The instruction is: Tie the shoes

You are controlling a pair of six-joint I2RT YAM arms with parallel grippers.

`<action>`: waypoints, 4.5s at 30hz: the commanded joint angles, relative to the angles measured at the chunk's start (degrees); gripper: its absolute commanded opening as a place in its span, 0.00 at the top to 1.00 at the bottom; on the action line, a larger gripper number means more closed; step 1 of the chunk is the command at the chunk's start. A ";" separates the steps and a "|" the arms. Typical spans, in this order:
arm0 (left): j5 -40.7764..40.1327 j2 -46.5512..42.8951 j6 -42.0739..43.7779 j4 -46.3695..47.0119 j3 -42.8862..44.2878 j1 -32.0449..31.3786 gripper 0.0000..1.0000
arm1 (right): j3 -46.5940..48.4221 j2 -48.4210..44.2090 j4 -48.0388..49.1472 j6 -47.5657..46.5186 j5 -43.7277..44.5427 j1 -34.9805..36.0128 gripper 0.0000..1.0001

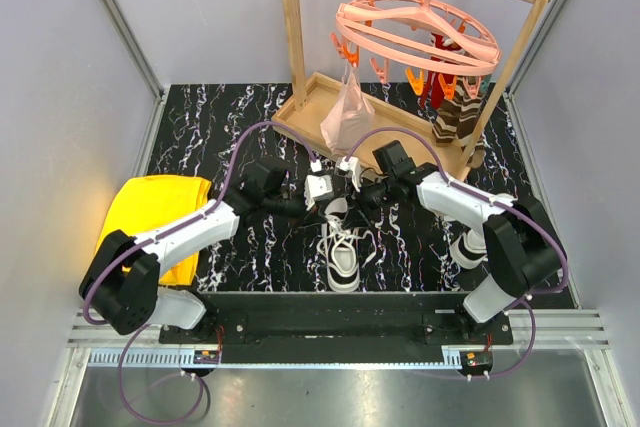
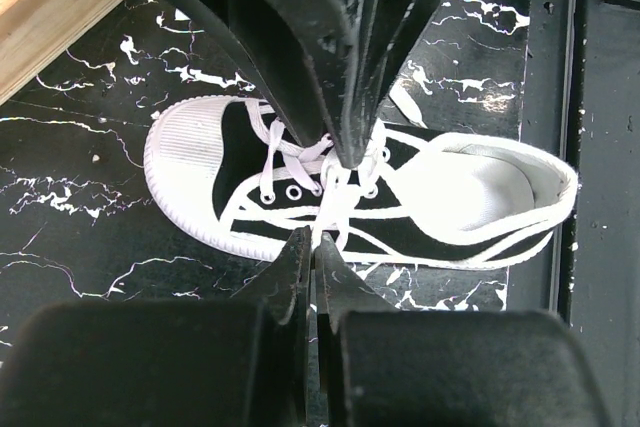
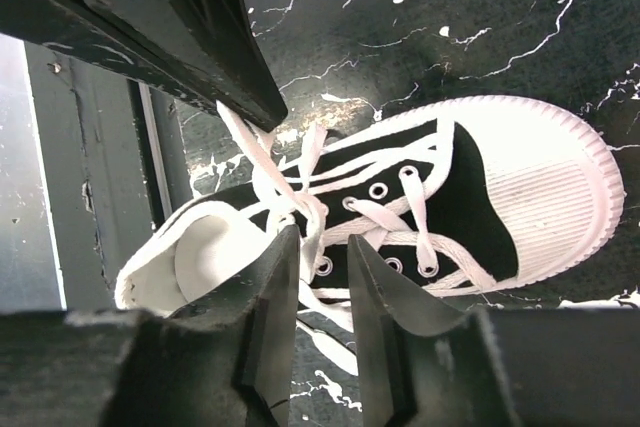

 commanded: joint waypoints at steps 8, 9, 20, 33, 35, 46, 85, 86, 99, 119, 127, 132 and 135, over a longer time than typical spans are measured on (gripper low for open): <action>1.34 -2.10 1.30 0.72 -0.53 0.50 1.00 | 2.03 -0.27 -1.25 -3.16 -0.10 -0.24 0.92; 1.25 -2.19 1.39 0.63 -0.54 0.59 1.00 | 1.94 -0.36 -1.25 -3.08 -0.28 -0.24 0.97; 0.64 -3.51 1.56 0.01 -1.76 0.68 1.00 | 1.42 -2.82 -1.69 -2.46 -0.72 -1.29 1.00; -0.59 -4.83 2.97 -2.62 -3.70 0.76 1.00 | -0.34 -4.67 -1.69 -2.02 -1.86 -2.26 1.00; -1.56 -4.57 3.58 -2.97 -3.96 0.94 1.00 | -0.60 -4.84 -1.69 -2.28 -2.04 -2.26 1.00; -0.17 -3.94 1.65 1.24 -3.00 0.94 0.84 | -0.43 -3.97 -0.90 -1.67 -2.48 -2.26 1.00; -7.28 0.88 16.67 0.01 2.45 -3.90 0.53 | 1.06 -1.15 1.39 1.14 -3.62 -2.96 1.00; -7.27 1.14 16.94 -0.94 2.71 -3.98 0.53 | 1.06 -1.07 1.39 1.14 -3.79 -2.88 1.00; -8.06 1.15 18.44 -6.84 2.54 -3.02 0.99 | 0.63 -1.94 1.30 0.27 -3.36 -2.96 1.00; -2.53 -0.71 6.60 -13.35 1.49 -1.52 1.00 | -0.69 -2.82 1.30 -0.44 -2.48 -2.96 1.00; -5.25 6.67 -6.08 -7.29 1.31 -0.91 1.00 | -0.87 -2.38 1.47 -0.62 -1.86 -2.88 1.00; -4.38 10.46 -12.84 -3.25 2.01 -0.73 1.00 | -0.69 -2.47 2.00 -0.09 -2.13 -2.96 1.00; -0.79 12.30 -16.97 -0.79 1.84 0.06 0.99 | -0.61 -2.56 2.35 0.52 -2.65 -2.96 1.00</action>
